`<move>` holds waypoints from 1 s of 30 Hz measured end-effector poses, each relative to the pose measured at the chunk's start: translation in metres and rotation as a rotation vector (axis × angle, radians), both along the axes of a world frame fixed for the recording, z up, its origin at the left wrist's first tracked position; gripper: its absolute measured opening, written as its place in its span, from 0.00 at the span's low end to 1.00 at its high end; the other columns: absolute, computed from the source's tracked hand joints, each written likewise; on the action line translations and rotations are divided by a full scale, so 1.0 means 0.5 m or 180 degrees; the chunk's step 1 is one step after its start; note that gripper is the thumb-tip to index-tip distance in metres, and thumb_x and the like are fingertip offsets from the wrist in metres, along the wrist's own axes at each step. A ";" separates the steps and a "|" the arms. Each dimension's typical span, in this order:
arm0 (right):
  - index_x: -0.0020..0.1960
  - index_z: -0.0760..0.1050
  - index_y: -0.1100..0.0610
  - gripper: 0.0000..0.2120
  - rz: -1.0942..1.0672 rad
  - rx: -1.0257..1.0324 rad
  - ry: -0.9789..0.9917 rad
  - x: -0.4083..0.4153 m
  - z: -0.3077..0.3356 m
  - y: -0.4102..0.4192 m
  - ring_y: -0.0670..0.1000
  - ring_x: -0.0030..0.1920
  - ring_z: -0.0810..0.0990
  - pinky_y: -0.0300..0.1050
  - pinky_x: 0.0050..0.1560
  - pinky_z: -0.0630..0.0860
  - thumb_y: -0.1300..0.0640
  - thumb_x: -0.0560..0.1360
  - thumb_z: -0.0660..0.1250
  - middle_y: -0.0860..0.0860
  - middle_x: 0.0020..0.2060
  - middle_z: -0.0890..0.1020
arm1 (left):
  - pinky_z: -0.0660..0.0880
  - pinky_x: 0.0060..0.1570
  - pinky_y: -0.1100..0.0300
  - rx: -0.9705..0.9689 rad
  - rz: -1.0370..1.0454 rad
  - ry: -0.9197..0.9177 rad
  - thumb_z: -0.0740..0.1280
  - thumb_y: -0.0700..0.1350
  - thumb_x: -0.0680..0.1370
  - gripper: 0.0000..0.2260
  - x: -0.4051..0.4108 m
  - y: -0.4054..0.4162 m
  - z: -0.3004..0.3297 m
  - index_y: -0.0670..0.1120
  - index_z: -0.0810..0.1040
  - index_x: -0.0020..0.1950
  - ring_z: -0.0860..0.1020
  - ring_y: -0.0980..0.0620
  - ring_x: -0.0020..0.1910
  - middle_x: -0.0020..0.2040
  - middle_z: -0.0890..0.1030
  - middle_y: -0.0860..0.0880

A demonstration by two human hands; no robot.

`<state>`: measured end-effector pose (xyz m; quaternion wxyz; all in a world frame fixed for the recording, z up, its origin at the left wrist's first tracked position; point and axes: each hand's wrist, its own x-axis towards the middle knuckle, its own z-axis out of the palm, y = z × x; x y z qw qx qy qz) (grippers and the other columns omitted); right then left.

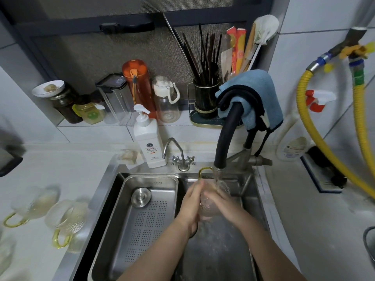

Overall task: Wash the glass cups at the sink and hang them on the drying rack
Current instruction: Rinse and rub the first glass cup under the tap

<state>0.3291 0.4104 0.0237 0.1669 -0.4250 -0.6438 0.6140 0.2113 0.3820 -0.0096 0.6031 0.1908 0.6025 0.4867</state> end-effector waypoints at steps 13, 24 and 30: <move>0.71 0.64 0.47 0.20 0.0456 -0.0123 -0.0032 -0.007 0.008 0.005 0.43 0.65 0.71 0.45 0.71 0.65 0.55 0.80 0.60 0.44 0.65 0.73 | 0.80 0.49 0.41 -0.0229 0.0024 -0.0026 0.63 0.62 0.76 0.24 -0.015 0.007 0.019 0.44 0.77 0.60 0.83 0.40 0.50 0.53 0.83 0.39; 0.70 0.65 0.47 0.20 0.0150 0.0169 0.0194 -0.018 -0.012 0.001 0.44 0.67 0.71 0.52 0.72 0.65 0.50 0.78 0.60 0.46 0.66 0.74 | 0.81 0.42 0.48 -0.0222 0.0045 -0.0129 0.62 0.63 0.76 0.24 -0.016 0.007 0.010 0.46 0.78 0.60 0.83 0.44 0.49 0.55 0.83 0.41; 0.53 0.76 0.49 0.20 0.0722 0.0994 -0.0929 0.016 -0.025 -0.008 0.46 0.51 0.81 0.51 0.59 0.76 0.36 0.76 0.56 0.47 0.50 0.83 | 0.80 0.43 0.50 -0.0136 0.0054 -0.0137 0.65 0.65 0.71 0.28 -0.035 -0.001 0.005 0.45 0.78 0.61 0.83 0.43 0.50 0.52 0.84 0.43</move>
